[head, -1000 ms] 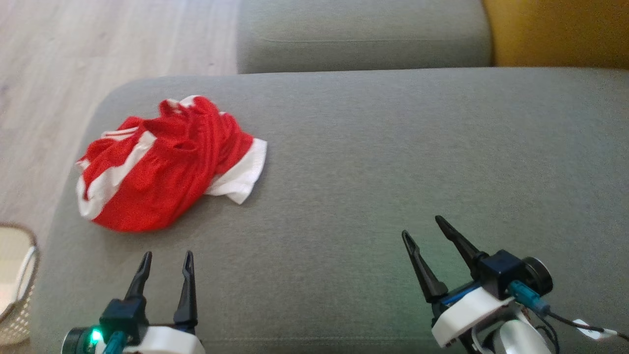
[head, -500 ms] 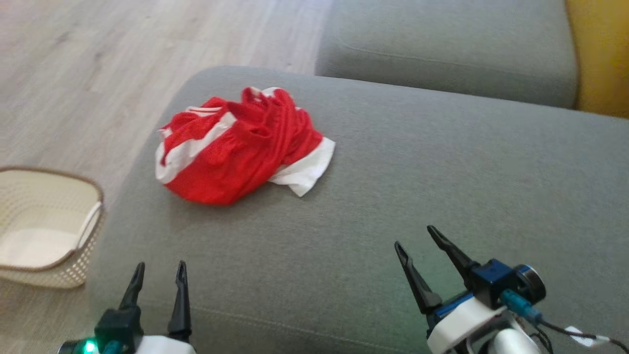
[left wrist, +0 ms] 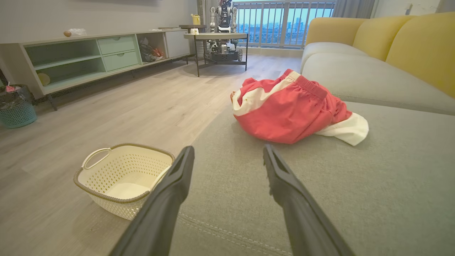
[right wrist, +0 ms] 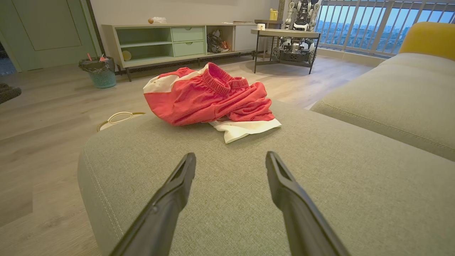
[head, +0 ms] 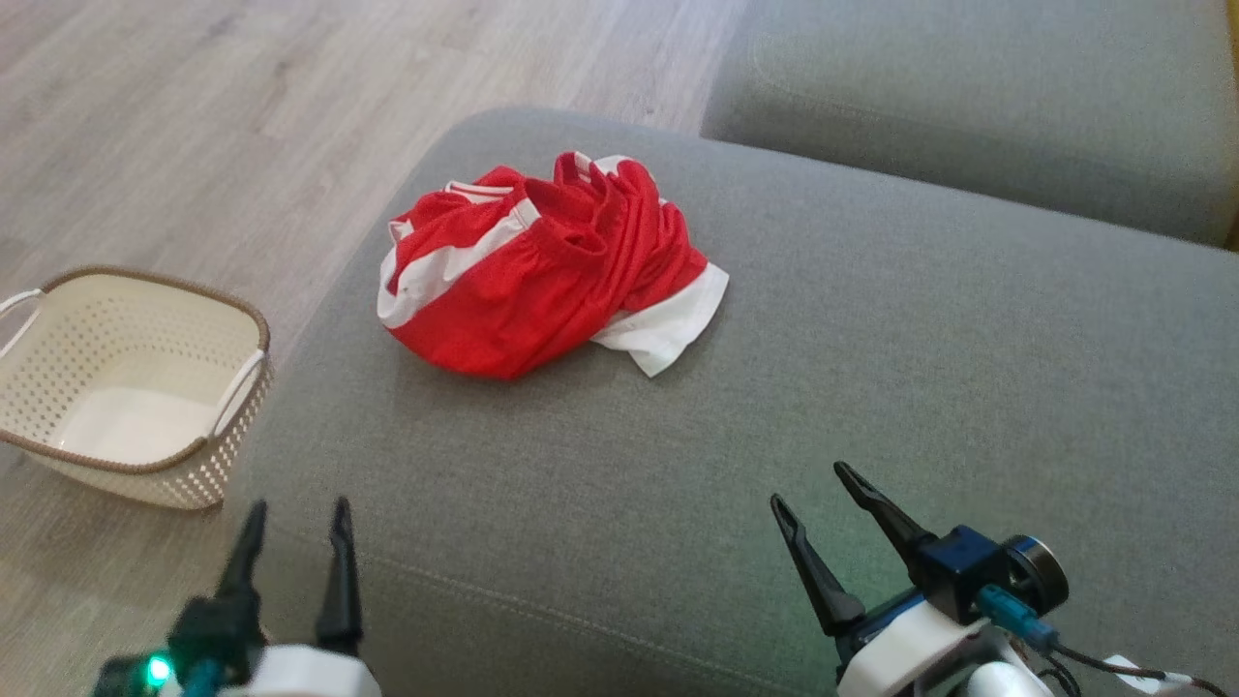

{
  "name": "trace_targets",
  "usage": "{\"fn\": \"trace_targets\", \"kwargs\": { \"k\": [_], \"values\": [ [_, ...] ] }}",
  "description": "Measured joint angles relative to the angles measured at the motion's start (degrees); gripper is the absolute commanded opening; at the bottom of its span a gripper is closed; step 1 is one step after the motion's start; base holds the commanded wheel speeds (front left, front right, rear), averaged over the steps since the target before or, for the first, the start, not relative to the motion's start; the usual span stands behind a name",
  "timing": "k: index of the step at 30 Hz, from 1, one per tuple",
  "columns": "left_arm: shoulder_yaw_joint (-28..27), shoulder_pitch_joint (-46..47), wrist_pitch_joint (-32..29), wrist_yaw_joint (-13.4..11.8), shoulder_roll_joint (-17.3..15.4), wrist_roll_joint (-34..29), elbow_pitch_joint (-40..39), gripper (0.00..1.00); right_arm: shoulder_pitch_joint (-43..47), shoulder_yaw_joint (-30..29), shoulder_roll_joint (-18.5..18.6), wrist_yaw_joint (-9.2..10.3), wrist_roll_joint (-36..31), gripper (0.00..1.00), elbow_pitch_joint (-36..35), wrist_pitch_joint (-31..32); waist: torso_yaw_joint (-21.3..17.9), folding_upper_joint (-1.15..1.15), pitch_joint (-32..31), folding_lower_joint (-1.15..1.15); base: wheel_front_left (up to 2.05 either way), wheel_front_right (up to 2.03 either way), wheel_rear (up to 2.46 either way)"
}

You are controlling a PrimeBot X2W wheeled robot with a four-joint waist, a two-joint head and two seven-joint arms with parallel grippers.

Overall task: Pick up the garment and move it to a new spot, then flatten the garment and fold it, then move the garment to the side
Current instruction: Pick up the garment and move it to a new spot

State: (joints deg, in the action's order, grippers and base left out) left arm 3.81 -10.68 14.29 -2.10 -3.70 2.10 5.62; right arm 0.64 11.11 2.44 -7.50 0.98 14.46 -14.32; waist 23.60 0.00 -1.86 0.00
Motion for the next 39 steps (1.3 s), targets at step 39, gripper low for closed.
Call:
{"fn": "trace_targets", "kwargs": {
  "k": [39],
  "values": [
    [17.0,58.9,-26.8,9.6,-19.2,34.4,29.1,1.0,-11.1,-3.4,0.6,0.0,-10.9,1.0,-3.6,-0.2,-12.0,0.0,26.5,0.01,0.0,0.0,0.0]
  ]
}}
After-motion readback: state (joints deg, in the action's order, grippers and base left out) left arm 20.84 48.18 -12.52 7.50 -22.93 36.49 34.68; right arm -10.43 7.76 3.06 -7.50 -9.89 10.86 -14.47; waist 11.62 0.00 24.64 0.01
